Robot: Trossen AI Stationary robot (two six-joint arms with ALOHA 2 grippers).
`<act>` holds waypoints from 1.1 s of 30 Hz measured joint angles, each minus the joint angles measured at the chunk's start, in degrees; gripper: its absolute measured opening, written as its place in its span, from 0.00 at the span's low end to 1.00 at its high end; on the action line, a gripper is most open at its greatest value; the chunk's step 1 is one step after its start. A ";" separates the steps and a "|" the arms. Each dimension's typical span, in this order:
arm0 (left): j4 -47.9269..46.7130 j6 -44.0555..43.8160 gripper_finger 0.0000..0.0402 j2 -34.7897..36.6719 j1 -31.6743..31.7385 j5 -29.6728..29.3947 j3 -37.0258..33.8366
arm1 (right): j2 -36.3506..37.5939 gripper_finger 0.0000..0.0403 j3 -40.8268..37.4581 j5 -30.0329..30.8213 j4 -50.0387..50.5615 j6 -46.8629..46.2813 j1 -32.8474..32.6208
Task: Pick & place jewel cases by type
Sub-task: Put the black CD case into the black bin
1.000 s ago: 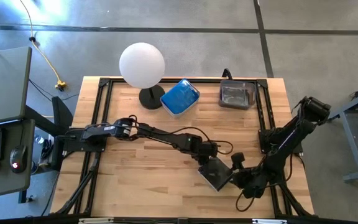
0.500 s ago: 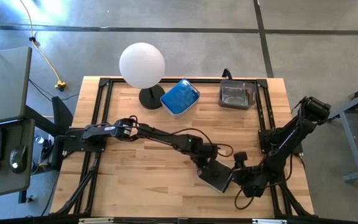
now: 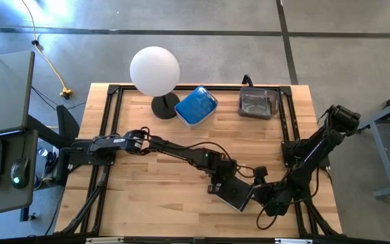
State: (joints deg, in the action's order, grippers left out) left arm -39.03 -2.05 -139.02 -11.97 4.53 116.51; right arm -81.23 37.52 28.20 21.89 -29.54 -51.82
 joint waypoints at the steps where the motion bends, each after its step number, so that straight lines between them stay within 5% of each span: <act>1: 0.00 1.54 0.11 0.00 -0.04 -0.26 0.00 | 0.00 0.52 0.00 -0.13 0.19 0.02 0.01; 12: -0.20 7.66 0.11 0.04 -1.69 -0.46 0.02 | 2.89 0.52 -0.02 1.50 0.93 5.12 -0.02; 24: 8.25 0.54 0.11 -0.37 -2.57 3.82 -0.26 | 10.29 0.52 0.10 2.62 -6.58 22.10 0.06; 33: 15.23 0.44 0.11 -1.03 -3.73 3.24 0.07 | 10.19 0.52 0.09 7.51 -5.34 25.30 1.74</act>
State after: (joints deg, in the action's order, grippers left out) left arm -23.80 -1.61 -140.06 -15.70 7.77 116.58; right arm -71.04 37.61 35.71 16.55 -4.24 -50.08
